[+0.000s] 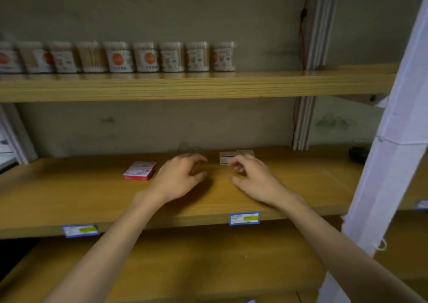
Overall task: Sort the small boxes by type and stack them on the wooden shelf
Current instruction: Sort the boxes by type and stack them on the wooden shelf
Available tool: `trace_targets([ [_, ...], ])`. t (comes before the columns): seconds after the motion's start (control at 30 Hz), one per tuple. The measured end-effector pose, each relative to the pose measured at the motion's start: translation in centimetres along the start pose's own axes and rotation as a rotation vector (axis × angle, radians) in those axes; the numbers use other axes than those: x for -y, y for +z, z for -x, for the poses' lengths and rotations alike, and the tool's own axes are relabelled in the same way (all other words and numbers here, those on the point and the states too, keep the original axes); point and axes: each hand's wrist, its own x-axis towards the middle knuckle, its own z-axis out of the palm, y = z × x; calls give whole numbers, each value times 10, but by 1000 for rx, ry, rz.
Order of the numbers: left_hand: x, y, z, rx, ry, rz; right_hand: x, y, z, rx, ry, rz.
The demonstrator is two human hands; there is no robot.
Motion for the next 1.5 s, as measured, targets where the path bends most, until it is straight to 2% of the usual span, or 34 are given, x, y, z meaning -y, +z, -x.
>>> trace_targets([
  [0.17, 47, -37, 66, -90, -84, -60, 73, 43, -13, 28, -105, -37],
  [0.3, 104, -73, 125, -138, -199, -76, 151, 87, -15, 79, -203, -68],
  [0.53, 199, -142, 249, -206, -286, -109, 294, 179, -7, 148, -312, -131],
  [0.7, 266, -191, 329, -256, -316, 7, 397, 246, 0, 187, -384, -170],
  [0.93, 364, -253, 431, -338, -406, -15, 538, 330, 7, 220, -514, -280],
  [1.13, 444, -306, 478, -305, -515, -121, 629, 379, -17, 218, -502, -273],
  [1.5, 615, -362, 513, -283, -619, -143, 764, 479, -100, 176, -474, -256],
])
